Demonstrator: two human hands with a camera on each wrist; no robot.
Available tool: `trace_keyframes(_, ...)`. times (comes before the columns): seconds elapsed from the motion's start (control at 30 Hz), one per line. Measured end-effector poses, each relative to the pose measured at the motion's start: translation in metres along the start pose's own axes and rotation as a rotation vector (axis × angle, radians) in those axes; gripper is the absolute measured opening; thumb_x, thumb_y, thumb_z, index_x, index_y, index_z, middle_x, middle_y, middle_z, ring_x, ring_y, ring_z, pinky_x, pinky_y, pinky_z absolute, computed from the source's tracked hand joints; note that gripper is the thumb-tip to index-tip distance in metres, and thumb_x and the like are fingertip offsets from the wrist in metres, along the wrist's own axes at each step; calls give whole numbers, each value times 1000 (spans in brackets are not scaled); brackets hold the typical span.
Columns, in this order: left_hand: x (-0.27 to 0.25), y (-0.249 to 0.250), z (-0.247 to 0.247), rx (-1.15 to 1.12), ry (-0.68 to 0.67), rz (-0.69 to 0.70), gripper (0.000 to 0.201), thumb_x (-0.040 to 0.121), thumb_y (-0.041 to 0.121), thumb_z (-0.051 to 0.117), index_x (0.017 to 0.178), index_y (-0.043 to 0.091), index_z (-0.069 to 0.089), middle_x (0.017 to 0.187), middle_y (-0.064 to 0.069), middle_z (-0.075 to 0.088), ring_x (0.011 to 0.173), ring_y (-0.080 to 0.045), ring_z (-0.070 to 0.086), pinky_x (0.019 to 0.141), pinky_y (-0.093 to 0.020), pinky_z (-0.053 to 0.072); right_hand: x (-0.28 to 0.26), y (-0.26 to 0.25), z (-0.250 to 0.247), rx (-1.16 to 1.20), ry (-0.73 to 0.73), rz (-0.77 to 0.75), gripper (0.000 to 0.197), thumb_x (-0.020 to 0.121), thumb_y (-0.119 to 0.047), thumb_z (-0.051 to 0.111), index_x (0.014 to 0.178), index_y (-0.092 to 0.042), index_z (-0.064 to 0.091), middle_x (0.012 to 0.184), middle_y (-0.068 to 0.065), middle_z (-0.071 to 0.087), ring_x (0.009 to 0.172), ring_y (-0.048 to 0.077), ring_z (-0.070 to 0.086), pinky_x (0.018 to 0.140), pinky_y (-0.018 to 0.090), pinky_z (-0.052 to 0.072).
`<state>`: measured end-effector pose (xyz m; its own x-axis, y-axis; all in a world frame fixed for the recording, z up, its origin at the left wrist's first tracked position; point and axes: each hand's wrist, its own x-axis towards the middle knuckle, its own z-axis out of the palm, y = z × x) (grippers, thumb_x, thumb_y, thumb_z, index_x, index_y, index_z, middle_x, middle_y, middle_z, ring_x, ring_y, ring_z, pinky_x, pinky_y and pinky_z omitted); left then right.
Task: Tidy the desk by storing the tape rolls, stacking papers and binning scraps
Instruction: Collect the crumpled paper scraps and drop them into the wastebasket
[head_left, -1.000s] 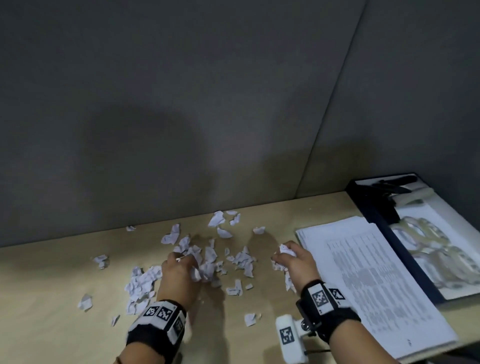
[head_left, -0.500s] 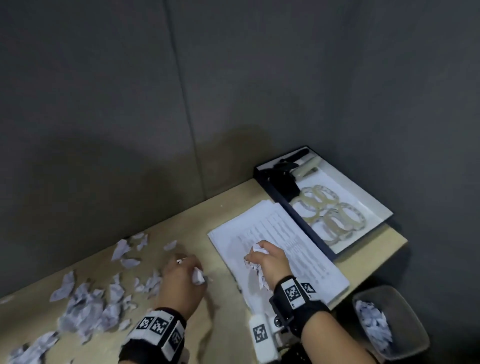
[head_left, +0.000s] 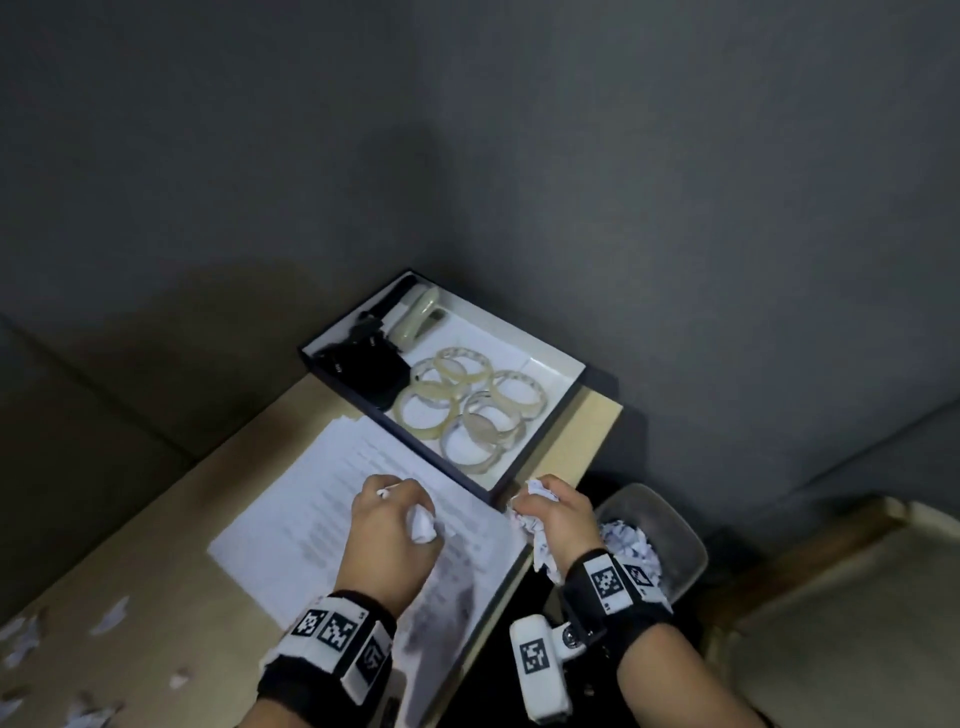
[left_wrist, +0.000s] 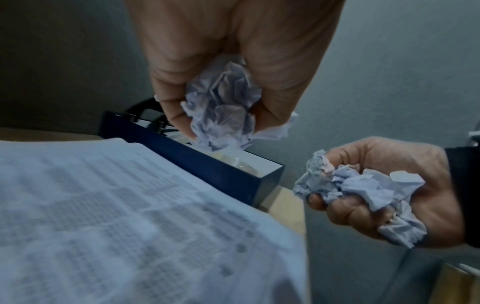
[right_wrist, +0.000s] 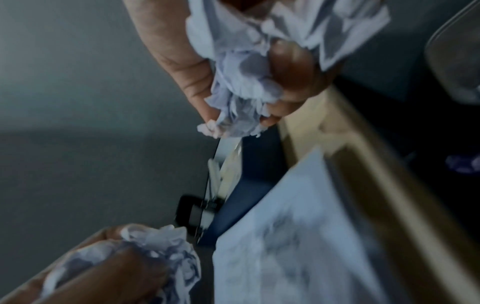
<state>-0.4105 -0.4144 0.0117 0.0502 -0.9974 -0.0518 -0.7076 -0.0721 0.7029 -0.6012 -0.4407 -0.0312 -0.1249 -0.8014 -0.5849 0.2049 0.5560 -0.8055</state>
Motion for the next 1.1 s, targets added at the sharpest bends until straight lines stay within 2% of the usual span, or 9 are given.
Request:
trace_keyframes(0.1,17,27,28,-26,-33,60,23,69,6,69,69,26,58,100,1,50,100,-11,46,79,-1,30,13,-3,-38,-4,79,-28,22,64,-11,75,75,-10,56,78,8,56,75,22,53,69,26,42)
trace_keyframes(0.23,38,56,62,-29,-88,131,26,65,4,70,67,27,58,96,-2,55,99,-3,46,81,0,31,31,-8,-87,0,181,-20,28,79,9,62,62,-8,48,53,4,49,55,20,46,53,22,38)
trace_keyframes(0.33,53,74,87,1,-119,180,23,63,3,71,69,22,61,98,-2,52,96,-11,49,79,3,28,46,-11,-124,1,286,13,7,79,7,63,77,0,60,66,24,53,63,23,49,57,25,39)
trace_keyframes(0.4,62,86,103,10,-147,210,23,64,2,71,70,22,60,101,-1,49,95,-14,51,77,3,30,63,-7,-150,-54,353,38,8,81,1,65,89,4,62,75,21,60,65,23,52,52,16,43)
trace_keyframes(0.47,71,98,118,7,-190,219,26,64,-2,71,70,21,60,103,-4,48,91,-11,50,70,3,35,81,-1,-169,-108,375,66,20,80,-7,69,96,3,63,80,10,64,69,22,57,63,17,46)
trace_keyframes(0.63,86,104,152,29,-201,292,21,61,3,70,70,19,63,99,-1,49,86,-12,52,75,-2,36,136,28,-202,-321,396,221,42,64,-40,74,106,-34,65,109,-2,67,94,22,63,92,28,48)
trace_keyframes(0.77,92,104,175,40,-233,311,21,61,5,69,69,23,61,98,4,48,87,-13,55,75,-12,43,167,40,-223,-597,333,189,45,71,-57,58,112,-39,56,120,-3,65,105,25,61,97,34,47)
trace_keyframes(0.9,94,105,194,38,-265,322,23,60,4,69,70,23,62,99,6,49,89,-12,55,76,-7,40,182,39,-237,-753,257,212,38,77,-40,63,114,-32,56,117,7,61,104,28,60,93,35,49)
trace_keyframes(1.1,92,115,217,27,-328,342,27,61,5,72,72,27,61,101,9,47,94,-14,54,76,-6,39,186,45,-258,-834,189,252,75,66,-26,80,131,-36,43,125,6,52,106,26,60,81,27,51)
